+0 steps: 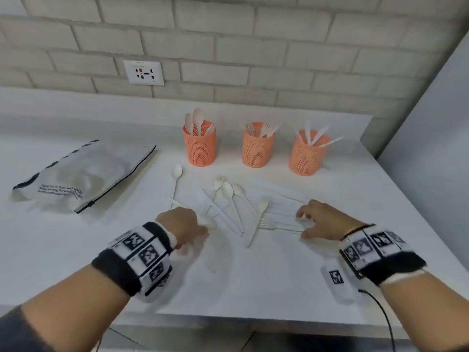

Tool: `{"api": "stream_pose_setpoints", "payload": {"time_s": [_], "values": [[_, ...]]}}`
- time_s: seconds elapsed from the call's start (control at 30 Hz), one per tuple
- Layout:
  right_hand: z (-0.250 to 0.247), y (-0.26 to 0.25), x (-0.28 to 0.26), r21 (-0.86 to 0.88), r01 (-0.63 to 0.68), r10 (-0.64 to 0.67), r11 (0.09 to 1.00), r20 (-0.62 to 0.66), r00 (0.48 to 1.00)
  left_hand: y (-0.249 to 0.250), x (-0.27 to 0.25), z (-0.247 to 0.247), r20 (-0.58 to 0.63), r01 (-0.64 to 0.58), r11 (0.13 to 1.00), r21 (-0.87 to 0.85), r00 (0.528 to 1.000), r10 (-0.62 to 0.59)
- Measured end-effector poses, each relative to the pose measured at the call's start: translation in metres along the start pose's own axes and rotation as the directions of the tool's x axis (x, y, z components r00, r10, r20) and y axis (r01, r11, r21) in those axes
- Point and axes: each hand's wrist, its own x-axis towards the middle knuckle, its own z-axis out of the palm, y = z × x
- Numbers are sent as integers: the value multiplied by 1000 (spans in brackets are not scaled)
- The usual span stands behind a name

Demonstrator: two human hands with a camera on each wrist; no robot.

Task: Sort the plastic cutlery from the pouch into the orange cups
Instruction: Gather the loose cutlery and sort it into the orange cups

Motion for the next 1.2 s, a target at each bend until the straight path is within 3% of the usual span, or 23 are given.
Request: {"api": "stream_pose_setpoints", "payload": {"time_s": [0.13,0.4,0.5,0.57,0.7,0.83,0.93,1.03,1.2], "values": [[-2,-5,12,-74,-62,65,995,38,997,19,6,0,-91,38,993,108,995,-28],[-4,-7,25,-97,-27,36,995,96,995,30,4,2,-88,-44,997,58,995,49],[1,-9,28,-124,-24,33,992,74,997,36,3,2,-147,-105,994,-15,984,102],[5,-9,28,-107,-28,32,994,41,999,41,4,2,-185,-177,971,-159,972,147],[8,-9,27,-50,-36,37,998,21,999,55,5,1,-254,-307,787,-535,947,197],[0,-9,32,-54,-25,24,998,-22,999,71,11,-1,-261,-312,543,-780,950,172],[-16,-7,31,9,0,1,1000,-56,998,82,19,-1,-235,-286,434,-854,957,169],[-30,-11,27,151,88,-62,985,-169,984,94,27,2,-193,-249,340,-907,962,191],[-35,-49,23,251,334,-231,909,-365,902,115,33,-5,-227,-258,210,-943,961,160]]}}
